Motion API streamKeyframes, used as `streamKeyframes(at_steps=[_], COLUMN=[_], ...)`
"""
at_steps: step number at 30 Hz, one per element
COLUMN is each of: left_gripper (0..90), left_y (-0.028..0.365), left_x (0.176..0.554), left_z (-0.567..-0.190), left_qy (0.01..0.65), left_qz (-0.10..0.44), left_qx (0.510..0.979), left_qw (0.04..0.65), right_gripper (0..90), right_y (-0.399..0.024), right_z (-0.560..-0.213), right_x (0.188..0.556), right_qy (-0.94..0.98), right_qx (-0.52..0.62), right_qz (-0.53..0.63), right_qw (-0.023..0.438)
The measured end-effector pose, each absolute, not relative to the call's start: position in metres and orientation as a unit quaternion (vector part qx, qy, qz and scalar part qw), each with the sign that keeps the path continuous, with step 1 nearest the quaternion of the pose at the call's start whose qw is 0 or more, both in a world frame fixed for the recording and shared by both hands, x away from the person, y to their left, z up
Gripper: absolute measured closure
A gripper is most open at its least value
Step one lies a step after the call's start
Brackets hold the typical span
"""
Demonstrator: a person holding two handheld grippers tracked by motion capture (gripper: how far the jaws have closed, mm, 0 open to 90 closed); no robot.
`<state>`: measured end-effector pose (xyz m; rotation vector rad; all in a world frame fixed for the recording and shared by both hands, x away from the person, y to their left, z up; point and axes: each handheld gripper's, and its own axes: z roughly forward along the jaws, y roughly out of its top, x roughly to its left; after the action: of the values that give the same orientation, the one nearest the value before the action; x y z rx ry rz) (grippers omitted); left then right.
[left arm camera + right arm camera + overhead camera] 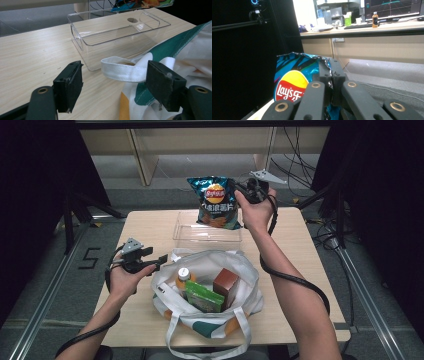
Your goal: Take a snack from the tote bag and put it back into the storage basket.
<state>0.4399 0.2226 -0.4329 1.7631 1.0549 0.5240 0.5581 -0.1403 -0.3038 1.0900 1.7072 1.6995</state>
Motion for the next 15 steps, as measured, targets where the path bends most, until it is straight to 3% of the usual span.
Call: streamKeyframes(at_steps=[15], left_gripper=[28.8], left_y=[0.221], left_x=[0.440], left_z=[-0.434], left_qy=[0.435], left_qz=[0.212], left_qx=[0.727], left_qw=[0.486], right_gripper=[90.0], right_y=[-0.132], right_z=[-0.304], right_x=[0.570], right_qy=[0.631], right_qx=[0.403], right_qz=[0.615], right_qw=[0.248])
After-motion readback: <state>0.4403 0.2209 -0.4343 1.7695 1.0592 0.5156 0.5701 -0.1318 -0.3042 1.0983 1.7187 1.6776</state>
